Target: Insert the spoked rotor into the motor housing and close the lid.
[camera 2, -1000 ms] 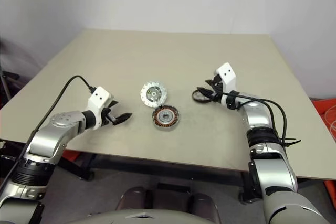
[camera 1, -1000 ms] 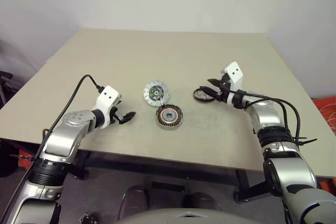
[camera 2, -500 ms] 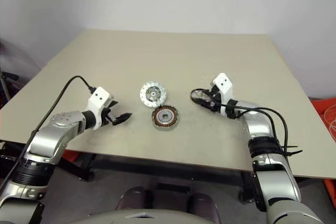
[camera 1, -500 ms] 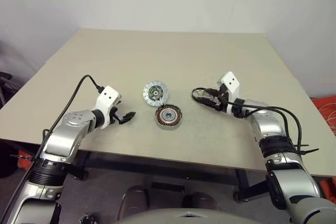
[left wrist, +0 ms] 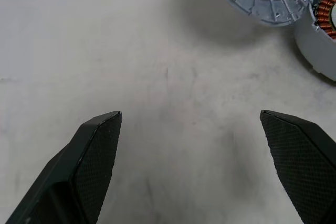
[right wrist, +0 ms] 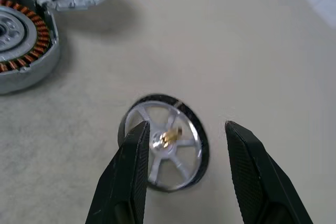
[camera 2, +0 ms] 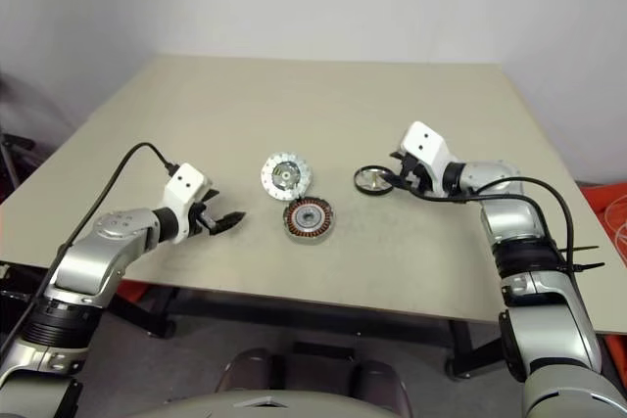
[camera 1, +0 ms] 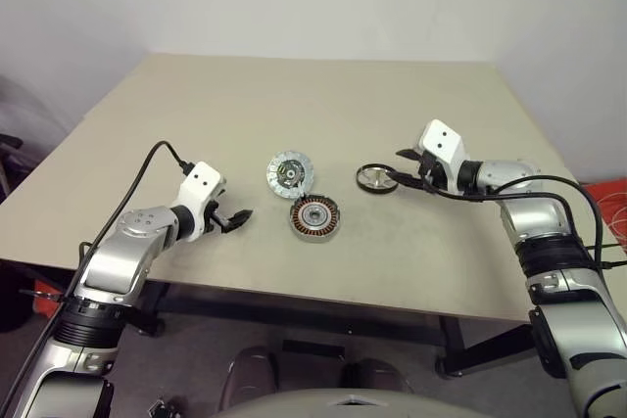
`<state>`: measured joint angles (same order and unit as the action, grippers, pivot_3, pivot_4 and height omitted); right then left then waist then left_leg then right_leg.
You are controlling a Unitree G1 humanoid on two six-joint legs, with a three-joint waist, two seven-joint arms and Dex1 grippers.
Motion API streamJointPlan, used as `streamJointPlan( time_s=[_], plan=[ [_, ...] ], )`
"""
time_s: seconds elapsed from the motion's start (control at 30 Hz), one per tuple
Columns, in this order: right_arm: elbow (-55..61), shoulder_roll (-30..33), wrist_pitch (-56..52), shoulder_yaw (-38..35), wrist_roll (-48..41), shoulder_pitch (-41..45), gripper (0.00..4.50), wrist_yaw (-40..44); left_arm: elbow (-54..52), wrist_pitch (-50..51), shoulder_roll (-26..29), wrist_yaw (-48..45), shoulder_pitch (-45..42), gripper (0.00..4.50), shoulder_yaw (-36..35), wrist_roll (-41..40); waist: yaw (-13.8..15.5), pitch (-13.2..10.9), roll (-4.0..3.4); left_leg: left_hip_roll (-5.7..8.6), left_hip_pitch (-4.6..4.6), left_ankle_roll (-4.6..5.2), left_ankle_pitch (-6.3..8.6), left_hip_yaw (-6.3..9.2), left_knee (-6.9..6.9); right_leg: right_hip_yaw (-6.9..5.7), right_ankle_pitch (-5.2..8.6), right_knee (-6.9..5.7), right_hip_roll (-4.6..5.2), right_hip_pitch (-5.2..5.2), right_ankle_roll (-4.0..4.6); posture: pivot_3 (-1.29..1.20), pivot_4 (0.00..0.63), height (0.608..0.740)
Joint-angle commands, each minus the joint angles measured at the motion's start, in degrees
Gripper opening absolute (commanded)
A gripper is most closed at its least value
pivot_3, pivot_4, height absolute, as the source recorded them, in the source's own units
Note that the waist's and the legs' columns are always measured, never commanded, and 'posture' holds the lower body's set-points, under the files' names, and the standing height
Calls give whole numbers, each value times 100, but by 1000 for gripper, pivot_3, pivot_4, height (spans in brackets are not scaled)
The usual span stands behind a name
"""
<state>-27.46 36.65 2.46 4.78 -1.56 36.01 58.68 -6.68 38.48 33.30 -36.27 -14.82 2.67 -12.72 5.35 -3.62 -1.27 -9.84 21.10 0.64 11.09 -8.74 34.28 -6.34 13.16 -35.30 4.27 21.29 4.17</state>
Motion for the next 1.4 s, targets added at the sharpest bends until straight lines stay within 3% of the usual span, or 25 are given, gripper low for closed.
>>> streamJointPlan(
  time_s=[0.03,0.43,1.27,1.4],
  plan=[
    [329,-18,-23,-16,-76,272,2577,13,-38,-125,3,-14,-96,4500,-47,19,7,0,0,0,0,0,0,0,0,0,0,0,0,0,0,0,0,740],
    [-982,-853,172,96,189,209,2577,-814,-101,-118,14,-2,-30,4500,-68,32,13,0,0,1,2,0,0,0,0,0,-1,0,0,1,2,0,0,740],
    [-1908,-1112,420,-25,215,337,2577,-1442,-115,-129,38,-31,-45,4500,-44,66,10,0,-1,1,2,0,1,0,0,0,-1,-1,1,0,2,0,0,740],
    [-1991,-1144,457,-43,217,367,1623,-1547,-148,-124,35,-22,-10,4500,-43,73,10,0,-1,2,3,0,1,0,0,0,-1,-1,1,1,2,0,0,740]
  ],
)
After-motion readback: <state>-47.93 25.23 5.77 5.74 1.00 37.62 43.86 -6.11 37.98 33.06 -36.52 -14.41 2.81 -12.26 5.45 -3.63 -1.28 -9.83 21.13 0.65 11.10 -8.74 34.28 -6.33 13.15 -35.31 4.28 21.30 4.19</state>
